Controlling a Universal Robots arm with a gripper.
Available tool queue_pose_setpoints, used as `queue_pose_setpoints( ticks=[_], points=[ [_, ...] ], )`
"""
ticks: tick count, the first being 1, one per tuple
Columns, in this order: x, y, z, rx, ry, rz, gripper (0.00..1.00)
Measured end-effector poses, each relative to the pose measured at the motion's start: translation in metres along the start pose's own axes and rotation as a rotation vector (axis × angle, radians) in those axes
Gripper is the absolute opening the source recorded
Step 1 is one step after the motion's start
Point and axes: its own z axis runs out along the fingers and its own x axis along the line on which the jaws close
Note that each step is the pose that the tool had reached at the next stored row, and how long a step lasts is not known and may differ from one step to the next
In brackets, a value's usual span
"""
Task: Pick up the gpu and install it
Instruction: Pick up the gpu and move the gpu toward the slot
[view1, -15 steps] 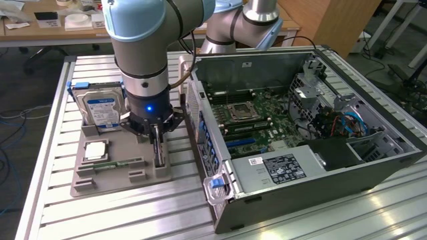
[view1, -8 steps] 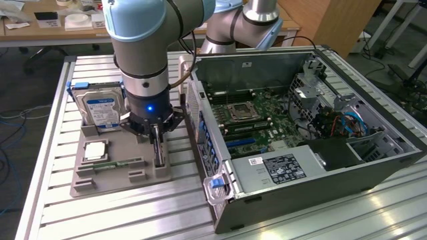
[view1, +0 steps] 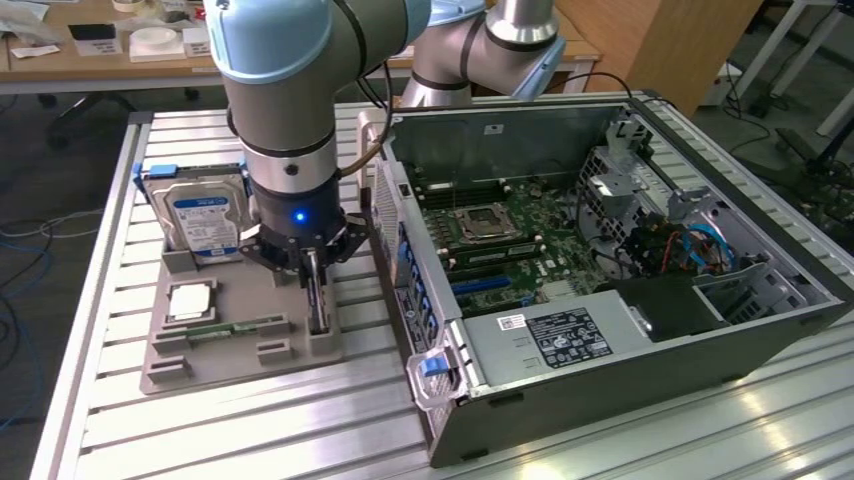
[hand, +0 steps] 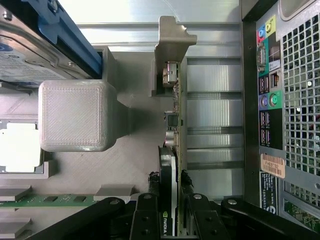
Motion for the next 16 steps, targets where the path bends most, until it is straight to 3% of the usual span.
queue_pose_setpoints(
  ticks=[7, 16],
  points=[
    [0.000, 0.0008, -0.0092, -0.0004, 0.0001, 0.000, 0.26],
    [-0.001, 0.0025, -0.0292, -0.0013, 0.0002, 0.000, 0.26]
  ],
)
